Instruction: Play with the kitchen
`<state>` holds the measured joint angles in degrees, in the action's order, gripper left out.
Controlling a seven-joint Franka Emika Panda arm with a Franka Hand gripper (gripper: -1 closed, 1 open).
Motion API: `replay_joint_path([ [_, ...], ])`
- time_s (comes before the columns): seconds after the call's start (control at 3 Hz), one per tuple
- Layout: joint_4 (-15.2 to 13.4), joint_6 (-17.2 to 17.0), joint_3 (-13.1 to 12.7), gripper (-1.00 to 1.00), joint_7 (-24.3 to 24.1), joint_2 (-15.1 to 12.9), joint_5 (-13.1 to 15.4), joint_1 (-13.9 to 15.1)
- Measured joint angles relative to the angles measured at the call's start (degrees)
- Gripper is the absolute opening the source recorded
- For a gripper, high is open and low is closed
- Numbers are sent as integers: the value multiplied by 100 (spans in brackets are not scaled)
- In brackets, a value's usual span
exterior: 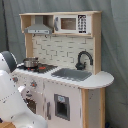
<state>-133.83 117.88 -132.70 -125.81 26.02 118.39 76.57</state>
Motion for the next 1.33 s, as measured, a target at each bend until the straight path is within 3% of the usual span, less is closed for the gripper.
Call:
replay_joint_path([
  [0.33, 1, 0, 0, -100, 0, 1, -7, 0],
  [0.67, 18, -1, 0, -100, 0, 2, -34, 0],
  [1.33, 127, -175, -29, -100, 638, 2, -972, -297],
])
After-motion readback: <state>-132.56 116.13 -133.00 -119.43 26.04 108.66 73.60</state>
